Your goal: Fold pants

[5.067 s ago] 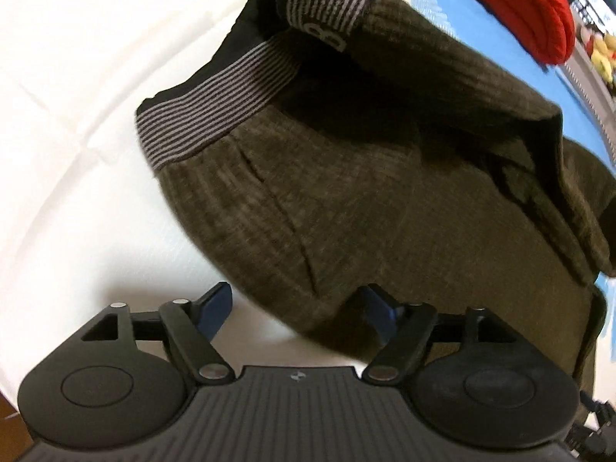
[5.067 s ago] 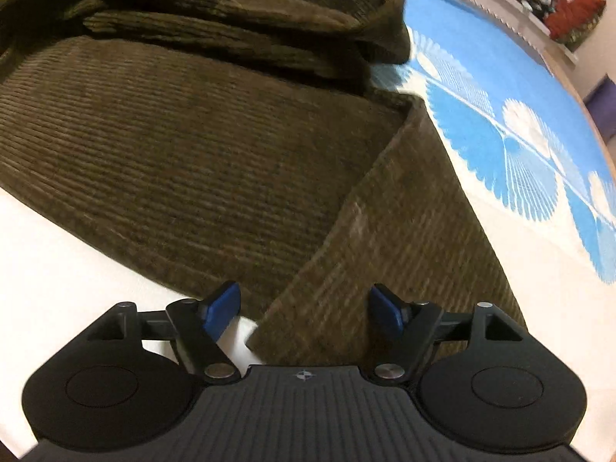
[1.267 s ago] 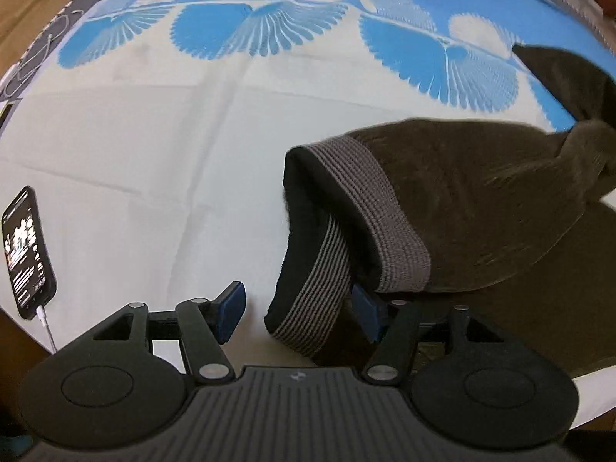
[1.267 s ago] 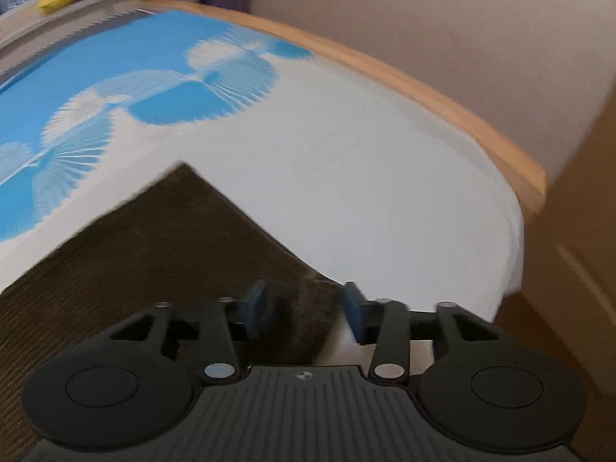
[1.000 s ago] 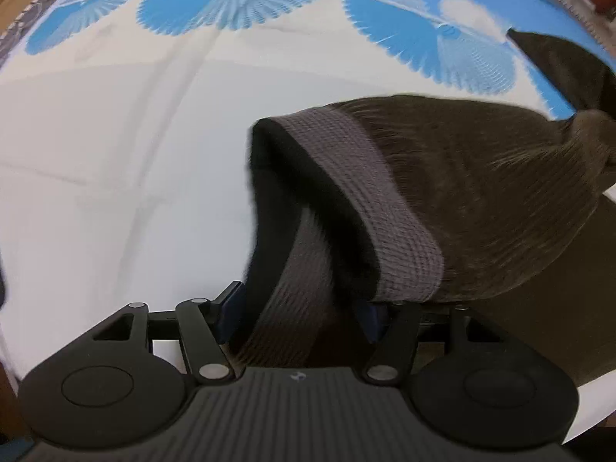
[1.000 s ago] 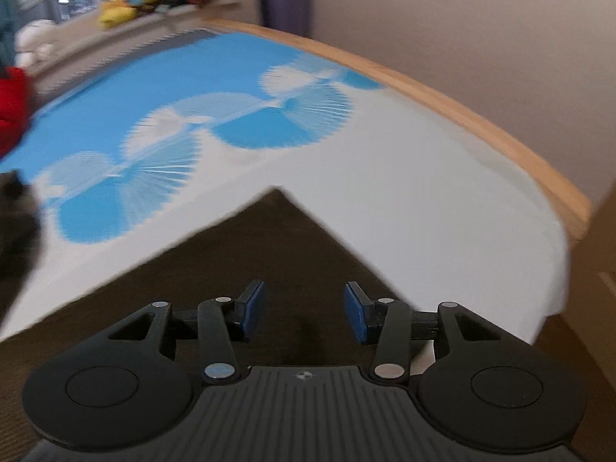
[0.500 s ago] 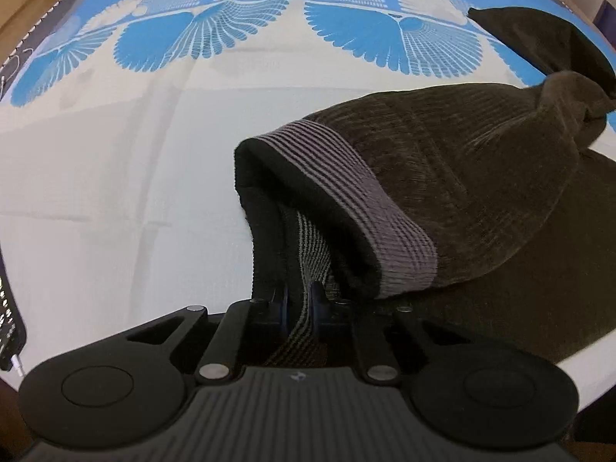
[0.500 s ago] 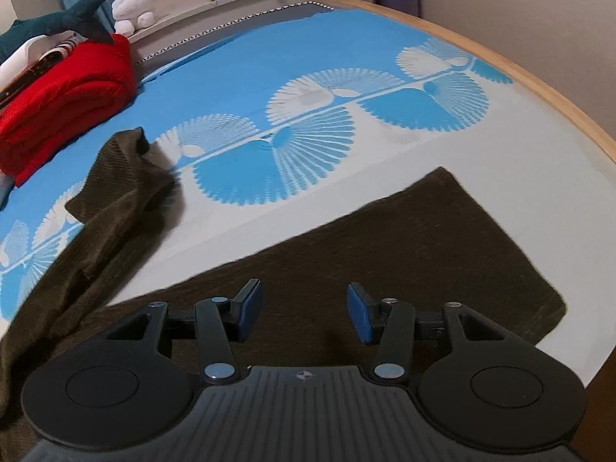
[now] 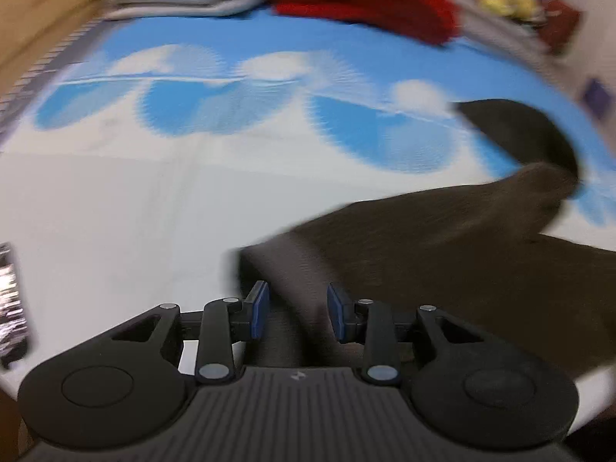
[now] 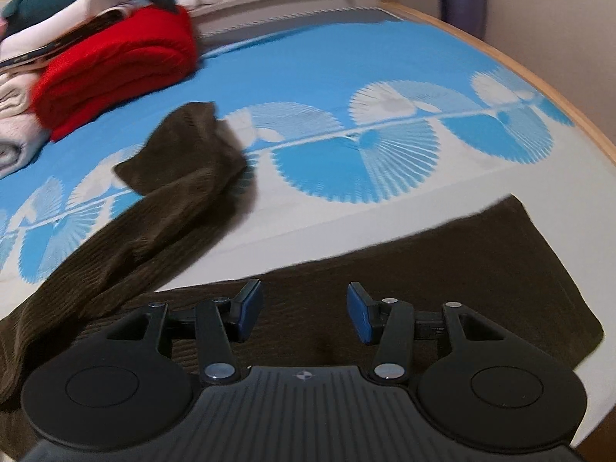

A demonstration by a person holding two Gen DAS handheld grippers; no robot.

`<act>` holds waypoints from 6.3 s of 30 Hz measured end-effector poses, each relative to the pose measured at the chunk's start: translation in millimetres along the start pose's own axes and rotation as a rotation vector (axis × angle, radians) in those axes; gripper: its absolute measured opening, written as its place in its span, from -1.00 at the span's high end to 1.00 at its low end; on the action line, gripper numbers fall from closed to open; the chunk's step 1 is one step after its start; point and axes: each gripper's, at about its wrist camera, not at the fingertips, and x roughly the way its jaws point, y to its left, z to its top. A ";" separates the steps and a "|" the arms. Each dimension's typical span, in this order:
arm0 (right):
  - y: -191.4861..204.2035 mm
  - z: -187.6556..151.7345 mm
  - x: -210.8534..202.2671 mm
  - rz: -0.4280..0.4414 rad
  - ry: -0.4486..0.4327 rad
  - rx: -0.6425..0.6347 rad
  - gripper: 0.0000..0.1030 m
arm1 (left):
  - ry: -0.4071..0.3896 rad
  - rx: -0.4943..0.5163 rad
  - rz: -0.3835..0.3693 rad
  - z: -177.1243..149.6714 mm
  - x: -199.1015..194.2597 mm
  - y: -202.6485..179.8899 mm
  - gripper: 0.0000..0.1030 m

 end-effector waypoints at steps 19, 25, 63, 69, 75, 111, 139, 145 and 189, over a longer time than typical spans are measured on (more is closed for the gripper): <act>9.2 7.3 13.7 0.039 0.026 -0.091 0.01 | -0.306 0.168 0.381 73.8 21.4 -53.7 0.71; 7.6 8.6 13.7 0.036 0.025 -0.097 0.01 | -0.299 -0.098 0.384 94.8 25.0 -27.4 0.56; 20.1 50.0 152.0 0.155 0.063 0.518 0.06 | -0.018 0.040 0.075 96.8 114.6 -231.7 0.14; 12.2 41.8 203.6 0.204 0.120 0.730 0.02 | 0.001 0.051 0.056 110.8 134.0 -240.9 0.14; 38.2 52.7 211.2 0.279 0.115 0.654 0.62 | 0.000 0.042 0.033 125.9 141.0 -242.9 0.14; 224.8 44.9 231.1 0.520 0.279 0.218 0.48 | 0.037 -0.239 -0.011 156.1 141.5 -153.9 0.04; -106.8 73.8 151.7 -0.026 -0.078 0.804 0.20 | 0.176 0.230 -0.207 107.6 173.8 -260.2 -0.09; -124.1 58.8 173.5 0.066 -0.006 0.961 0.16 | 0.195 0.323 -0.258 87.1 192.7 -295.8 -0.09; -101.5 53.1 158.7 0.021 -0.173 1.222 0.23 | 0.084 0.449 -0.186 85.1 194.1 -314.2 0.80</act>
